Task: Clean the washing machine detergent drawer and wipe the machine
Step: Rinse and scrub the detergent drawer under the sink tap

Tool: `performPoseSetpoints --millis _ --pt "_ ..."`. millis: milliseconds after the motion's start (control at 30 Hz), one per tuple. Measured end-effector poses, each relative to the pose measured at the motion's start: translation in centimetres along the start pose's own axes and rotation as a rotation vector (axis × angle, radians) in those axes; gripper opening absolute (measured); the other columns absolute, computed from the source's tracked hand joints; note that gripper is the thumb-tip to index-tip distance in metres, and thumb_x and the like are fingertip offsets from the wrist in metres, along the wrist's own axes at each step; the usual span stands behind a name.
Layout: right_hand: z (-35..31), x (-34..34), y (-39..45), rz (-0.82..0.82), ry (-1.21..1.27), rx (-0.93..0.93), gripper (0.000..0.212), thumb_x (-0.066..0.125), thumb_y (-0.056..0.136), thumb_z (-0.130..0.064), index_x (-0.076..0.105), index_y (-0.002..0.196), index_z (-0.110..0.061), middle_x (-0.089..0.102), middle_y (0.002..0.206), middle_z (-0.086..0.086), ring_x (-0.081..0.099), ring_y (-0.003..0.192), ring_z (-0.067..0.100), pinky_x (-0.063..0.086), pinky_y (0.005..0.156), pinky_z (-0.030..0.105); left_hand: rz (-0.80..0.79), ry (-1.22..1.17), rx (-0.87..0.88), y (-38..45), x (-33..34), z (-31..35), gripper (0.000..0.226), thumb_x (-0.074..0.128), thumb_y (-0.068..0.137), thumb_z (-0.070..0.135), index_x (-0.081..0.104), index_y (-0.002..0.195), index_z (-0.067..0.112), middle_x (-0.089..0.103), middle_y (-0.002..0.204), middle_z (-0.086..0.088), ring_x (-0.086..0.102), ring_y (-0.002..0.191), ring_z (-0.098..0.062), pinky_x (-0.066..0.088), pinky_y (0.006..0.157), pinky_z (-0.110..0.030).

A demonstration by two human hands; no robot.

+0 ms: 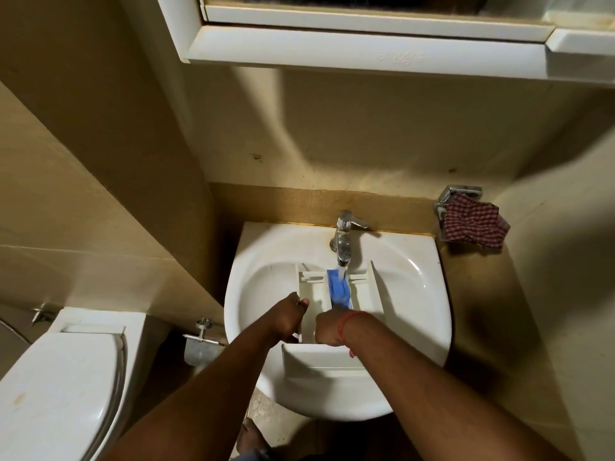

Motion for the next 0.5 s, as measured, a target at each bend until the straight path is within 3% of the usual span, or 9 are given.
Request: performPoseSetpoints --millis 67,100,133,233,333,400,500 --pt "0.3 -0.1 0.0 0.086 0.011 0.021 0.042 0.036 0.102 -0.007 0.042 0.142 0.004 0.042 0.145 0.025 0.038 0.135 0.046 0.039 0.104 0.046 0.008 -0.009 -0.013 0.0 -0.1 0.0 0.018 0.039 0.104 0.03 0.045 0.107 0.014 0.056 0.092 -0.006 0.06 0.077 -0.021 0.047 0.045 -0.025" --pt "0.3 0.0 0.1 0.096 -0.016 0.01 0.041 0.034 0.101 -0.004 0.042 0.14 0.006 0.043 0.144 0.024 0.033 0.137 0.047 0.034 0.108 0.047 0.005 -0.014 -0.017 0.0 -0.1 0.0 0.021 0.038 0.104 0.032 0.046 0.108 0.013 0.057 0.092 -0.007 0.06 0.077 -0.021 0.047 0.046 -0.026" --pt "0.2 0.3 0.2 0.073 -0.051 -0.006 0.039 0.034 0.101 -0.003 0.046 0.137 0.007 0.048 0.137 0.023 0.039 0.133 0.047 0.039 0.103 0.046 0.003 -0.017 -0.018 0.1 0.0 -0.1 0.023 0.038 0.104 0.034 0.046 0.109 0.013 0.057 0.093 -0.008 0.061 0.076 -0.021 0.048 0.047 -0.026" --pt "0.7 0.7 1.3 0.006 -0.07 -0.033 0.037 0.038 0.099 -0.01 0.052 0.131 0.003 0.056 0.118 0.02 0.061 0.112 0.041 0.052 0.066 0.036 0.001 -0.017 -0.017 -0.1 -0.1 0.0 0.024 0.038 0.104 0.035 0.046 0.109 0.013 0.058 0.096 -0.009 0.061 0.077 -0.02 0.049 0.049 -0.027" --pt "1.0 0.4 1.4 0.063 -0.064 -0.09 0.037 0.041 0.097 -0.013 0.051 0.131 -0.001 0.048 0.131 0.024 0.059 0.112 0.04 0.057 0.081 0.042 -0.01 -0.021 -0.005 -0.2 0.0 0.1 0.021 0.038 0.104 0.035 0.046 0.107 0.015 0.058 0.09 -0.004 0.061 0.073 -0.016 0.049 0.049 -0.026" --pt "1.1 0.5 1.4 0.037 -0.079 -0.123 0.03 0.04 0.097 -0.015 0.06 0.116 -0.002 0.059 0.121 0.024 0.063 0.103 0.037 0.055 0.088 0.043 -0.019 -0.018 -0.008 -0.3 -0.1 0.0 0.025 0.038 0.104 0.036 0.047 0.111 0.014 0.058 0.091 -0.006 0.059 0.07 -0.016 0.051 0.052 -0.027" --pt "1.6 -1.2 -0.6 0.111 0.026 -0.203 0.027 0.04 0.101 -0.032 0.054 0.09 -0.011 0.061 0.093 0.009 0.056 0.081 0.024 0.048 0.07 0.035 -0.021 -0.022 -0.019 -0.4 -0.6 -0.3 0.027 0.039 0.103 0.037 0.05 0.113 0.014 0.057 0.093 -0.011 0.057 0.064 -0.018 0.052 0.062 -0.031"
Point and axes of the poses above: each hand's wrist, its own y-axis towards the middle knuckle, its own x-axis out of the palm, z = x × y, the point moved 6 cm from there along y, towards the middle knuckle
